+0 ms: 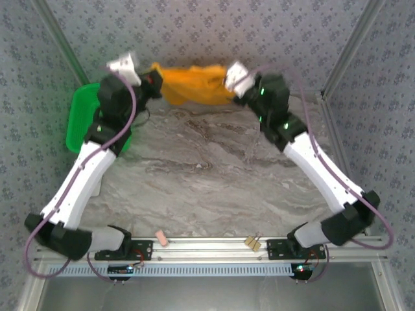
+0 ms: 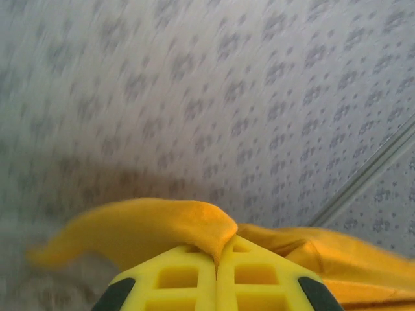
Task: Fold the inside-out t-shirt
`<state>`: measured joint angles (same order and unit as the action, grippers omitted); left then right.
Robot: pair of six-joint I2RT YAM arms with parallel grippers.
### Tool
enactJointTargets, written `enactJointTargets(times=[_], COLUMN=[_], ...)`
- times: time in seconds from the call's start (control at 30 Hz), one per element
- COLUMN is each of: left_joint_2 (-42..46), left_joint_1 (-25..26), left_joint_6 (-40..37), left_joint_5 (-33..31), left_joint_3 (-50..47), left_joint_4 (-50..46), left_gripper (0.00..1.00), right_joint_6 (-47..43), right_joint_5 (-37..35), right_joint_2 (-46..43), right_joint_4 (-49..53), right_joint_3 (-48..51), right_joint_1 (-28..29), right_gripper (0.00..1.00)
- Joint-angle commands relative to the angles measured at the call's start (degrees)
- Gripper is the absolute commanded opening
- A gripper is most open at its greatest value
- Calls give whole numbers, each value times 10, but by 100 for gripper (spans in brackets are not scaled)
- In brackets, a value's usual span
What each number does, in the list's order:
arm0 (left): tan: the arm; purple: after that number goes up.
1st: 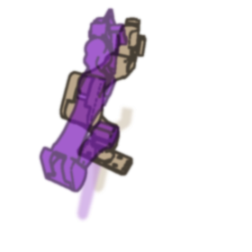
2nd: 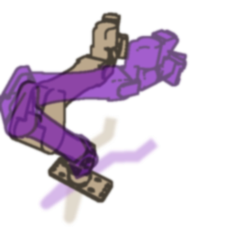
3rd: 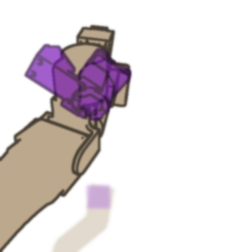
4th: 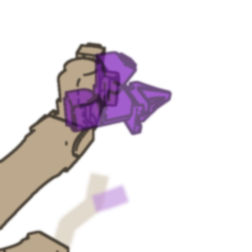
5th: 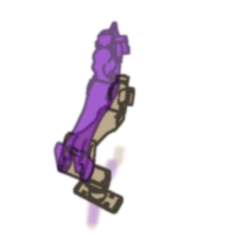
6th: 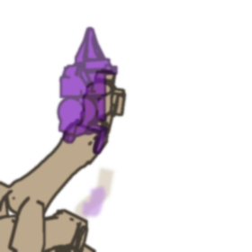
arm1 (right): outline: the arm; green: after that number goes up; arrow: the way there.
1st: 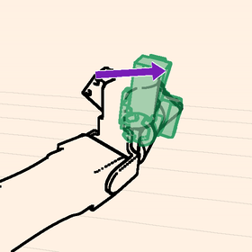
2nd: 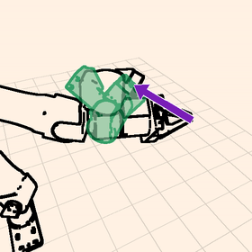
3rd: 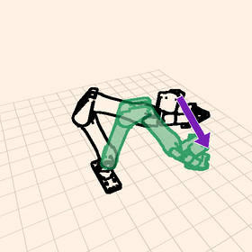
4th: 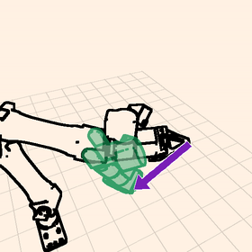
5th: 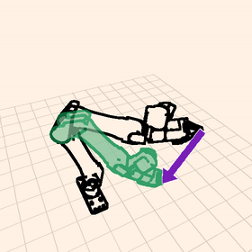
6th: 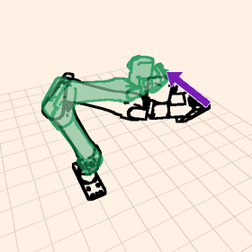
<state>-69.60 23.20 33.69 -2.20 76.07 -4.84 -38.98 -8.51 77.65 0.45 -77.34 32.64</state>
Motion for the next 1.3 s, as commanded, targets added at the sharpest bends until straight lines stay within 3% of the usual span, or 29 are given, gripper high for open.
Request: enactJointTargets(times=[0.0, 0.03, 0.07, 0.1, 0.17, 0.2, 0.33, 0.43, 0.57, 0.73, 0.9, 0.93, 0.97, 1.0, 1.03, 1.13, 1.27], left_joint_2=[107, 147, 187, 220, 282, 316, 408, 362, 197, 23, -103, -117, -125, -131, -133, -128, -127], left_joint_1=[-34, -29, -17, 1, 33, 44, 56, 55, 56, 55, 45, 44, 44, 42, 38, 31, 40], left_joint_6=[134, 172, 212, 259, 323, 333, 283, 204, 139, 98, 42, 42, 46, 50, 52, 43, 24], left_joint_5=[-72, -56, -54, -64, -73, -80, -120, -109, -49, -11, 47, 46, 41, 41, 47, 77, 84], left_joint_3=[-195, -273, -353, -422, -508, -531, -540, -491, -396, -329, -254, -244, -238, -234, -229, -214, -203], left_joint_4=[-15, -14, -3, 1, -30, -65, -172, -172, -170, -123, -113, -118, -121, -123, -129, -152, -181], left_gripper=[21, 33, 47, 59, 67, 69, 71, 73, 77, 77, 77, 77, 76, 76, 75, 73, 69], right_joint_6=[-23, -16, 1, 37, 130, 156, 171, 242, 433, 597, 706, 715, 723, 728, 737, 765, 783], right_joint_5=[-119, -102, -95, -103, -113, -84, 30, 85, 142, 59, 49, 30, 10, 7, 16, 44, -11], right_joint_2=[-89, -111, -124, -126, -114, -105, -63, -17, 81, 238, 357, 362, 361, 352, 340, 236, 104], right_joint_4=[-4, 30, 52, 68, 99, 118, 155, 116, 48, 29, 31, 33, 29, 26, 34, 49, 104], right_joint_3=[194, 252, 309, 352, 388, 393, 352, 300, 234, 142, 67, 69, 80, 104, 122, 187, 256], right_joint_1=[43, 72, 108, 144, 197, 213, 198, 141, 84, 96, 129, 138, 146, 151, 153, 183, 227], right_gripper=[12, 17, 29, 50, 55, 56, 60, 60, 61, 61, 53, 45, 30, 6, 0, 0, 0])
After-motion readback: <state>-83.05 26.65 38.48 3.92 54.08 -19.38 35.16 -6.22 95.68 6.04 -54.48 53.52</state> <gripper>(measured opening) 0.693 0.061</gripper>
